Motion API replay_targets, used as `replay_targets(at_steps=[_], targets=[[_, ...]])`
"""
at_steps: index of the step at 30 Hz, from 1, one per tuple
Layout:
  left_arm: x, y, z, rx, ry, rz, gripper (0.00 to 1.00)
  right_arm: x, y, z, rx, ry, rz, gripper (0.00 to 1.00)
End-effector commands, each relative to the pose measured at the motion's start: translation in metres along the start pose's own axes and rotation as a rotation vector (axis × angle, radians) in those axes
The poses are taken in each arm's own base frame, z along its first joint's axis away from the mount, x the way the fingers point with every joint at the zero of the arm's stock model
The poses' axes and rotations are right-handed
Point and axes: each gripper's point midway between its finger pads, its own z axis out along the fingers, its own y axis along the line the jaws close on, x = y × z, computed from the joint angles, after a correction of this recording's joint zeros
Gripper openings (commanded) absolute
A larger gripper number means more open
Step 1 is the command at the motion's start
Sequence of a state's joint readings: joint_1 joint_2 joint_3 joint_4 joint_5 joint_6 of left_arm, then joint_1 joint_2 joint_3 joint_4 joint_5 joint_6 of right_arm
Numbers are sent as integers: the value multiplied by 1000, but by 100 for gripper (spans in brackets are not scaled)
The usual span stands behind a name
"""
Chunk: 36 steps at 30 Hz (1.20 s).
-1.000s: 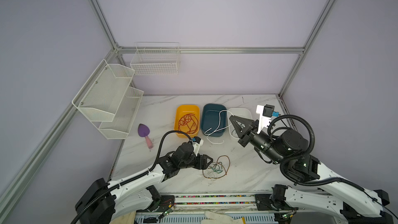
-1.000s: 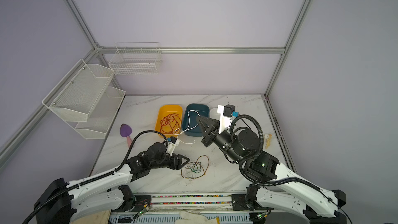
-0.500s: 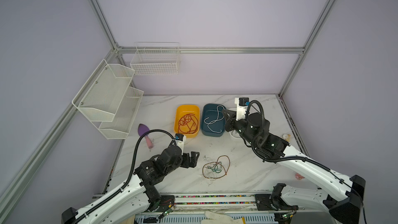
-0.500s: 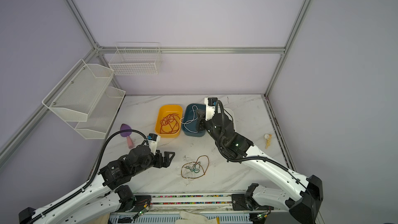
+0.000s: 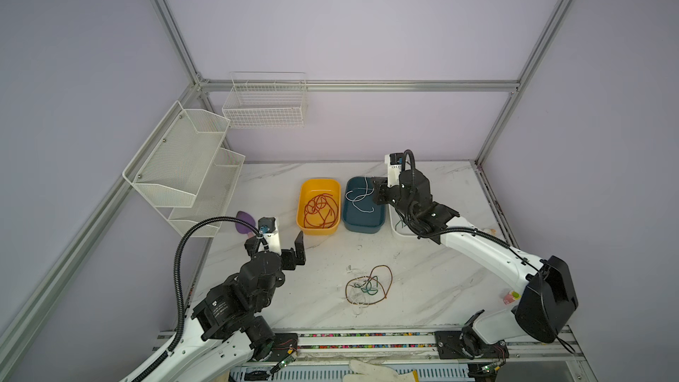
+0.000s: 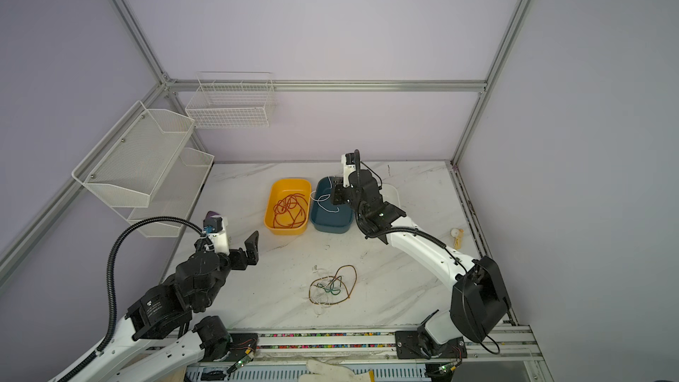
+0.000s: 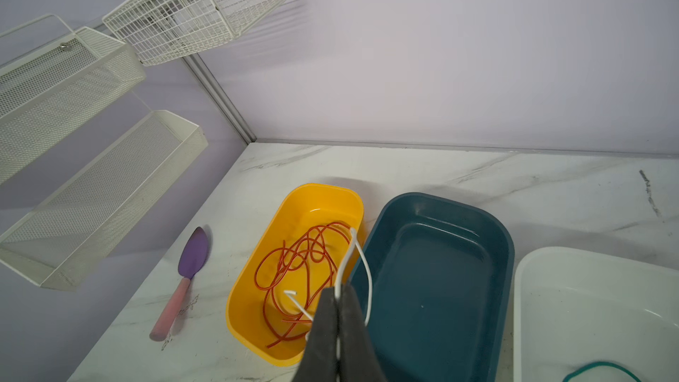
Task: Untangle the cables
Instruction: 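Carry the white wire over the dark teal tub with the right gripper, then open the right gripper over the dark teal tub to drop the white wire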
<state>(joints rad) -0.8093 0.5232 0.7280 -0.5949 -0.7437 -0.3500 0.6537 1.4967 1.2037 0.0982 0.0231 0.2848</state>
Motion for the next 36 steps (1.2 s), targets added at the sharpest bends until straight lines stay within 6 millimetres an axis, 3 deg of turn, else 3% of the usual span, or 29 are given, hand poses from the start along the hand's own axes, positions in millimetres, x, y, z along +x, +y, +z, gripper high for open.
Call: replay_targets(at_steps=[1,16,24,36], targets=[[15,10,9,-70,-7,42,100,-14,2,7,-34,-26,15,0],[25,7,17,-70,12,66,100,1,-34,54,21,28,45,0],[24,11,17,-74,-3,50,100,27,-45,76,41,84,51,0],[24,9,18,-54,-5,41,100,74,-76,92,132,165,103,0]])
